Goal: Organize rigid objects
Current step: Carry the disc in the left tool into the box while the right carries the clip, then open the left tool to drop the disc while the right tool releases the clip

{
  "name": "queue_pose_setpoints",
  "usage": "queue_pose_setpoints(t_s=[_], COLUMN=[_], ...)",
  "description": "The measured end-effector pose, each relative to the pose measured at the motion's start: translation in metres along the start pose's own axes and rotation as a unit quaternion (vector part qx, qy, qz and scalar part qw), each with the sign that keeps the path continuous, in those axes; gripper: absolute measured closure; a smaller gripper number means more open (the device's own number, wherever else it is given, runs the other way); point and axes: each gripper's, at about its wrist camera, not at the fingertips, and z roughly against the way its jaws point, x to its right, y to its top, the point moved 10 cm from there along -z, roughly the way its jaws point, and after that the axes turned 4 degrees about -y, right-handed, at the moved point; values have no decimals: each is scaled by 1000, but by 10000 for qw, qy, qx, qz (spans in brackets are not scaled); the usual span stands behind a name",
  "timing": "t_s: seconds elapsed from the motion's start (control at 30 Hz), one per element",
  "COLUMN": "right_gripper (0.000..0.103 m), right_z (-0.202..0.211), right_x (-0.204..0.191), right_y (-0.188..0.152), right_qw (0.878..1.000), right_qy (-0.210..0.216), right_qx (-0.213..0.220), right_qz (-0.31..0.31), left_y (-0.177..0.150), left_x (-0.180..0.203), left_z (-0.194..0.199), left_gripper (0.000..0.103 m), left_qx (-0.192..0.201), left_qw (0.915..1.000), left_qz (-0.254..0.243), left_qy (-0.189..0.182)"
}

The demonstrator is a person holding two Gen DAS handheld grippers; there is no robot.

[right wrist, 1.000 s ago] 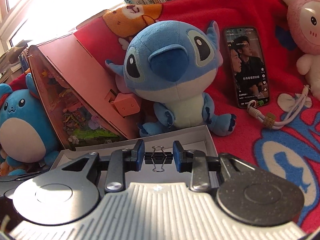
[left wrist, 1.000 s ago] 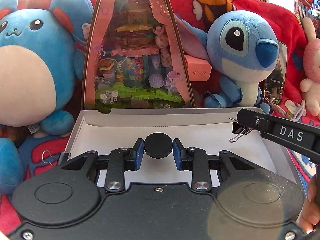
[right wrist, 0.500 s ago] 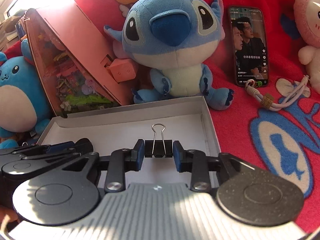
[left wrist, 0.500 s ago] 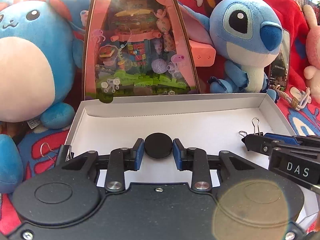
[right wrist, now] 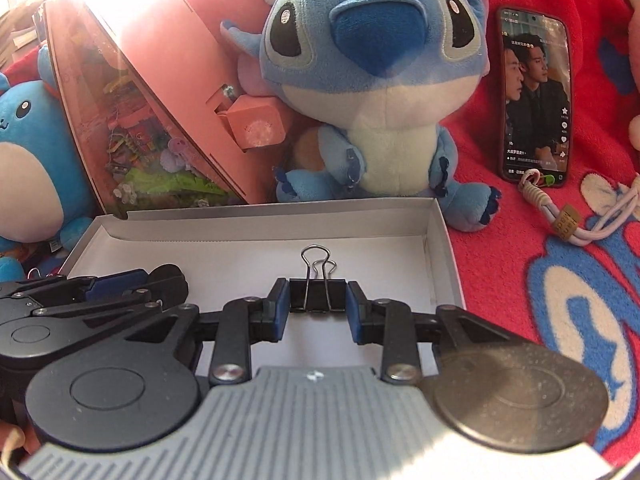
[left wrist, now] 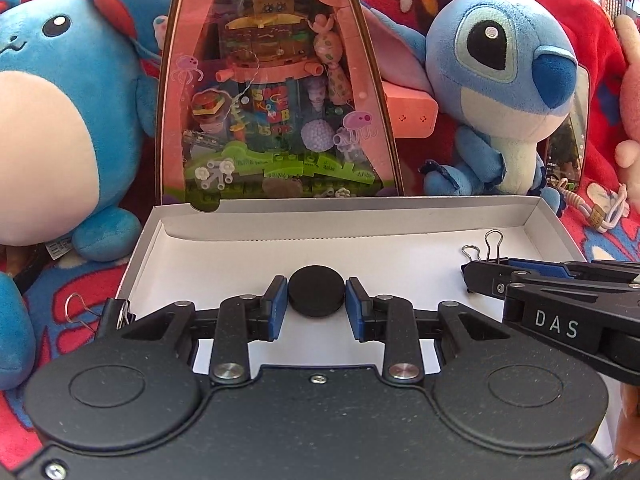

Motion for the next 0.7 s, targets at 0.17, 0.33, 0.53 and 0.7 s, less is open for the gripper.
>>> queue_pose_setpoints(t_s=[0.17, 0.33, 0.53, 0.7], right_gripper=[68, 67, 67, 63], right_z=[-3, -5, -8, -8], right_x=[-2, -2, -3, -4], right_y=[1, 4, 2, 2], right_qw=[9999, 9999, 9999, 9998], right_qy=[-3, -26, -65, -108], right_qx=[49, 61, 50, 31], right_qz=[114, 100, 115, 155], left_y=[2, 3, 3, 4], left_x=[0, -2, -2, -1], left_z=[-2, -3, -5, -6], left_gripper=[73, 72, 66, 57], left_qx=[11, 11, -43, -75], left_qw=[10000, 10000, 10000, 9999], left_qz=[20, 83, 37, 25], left_qy=[16, -6, 27, 132])
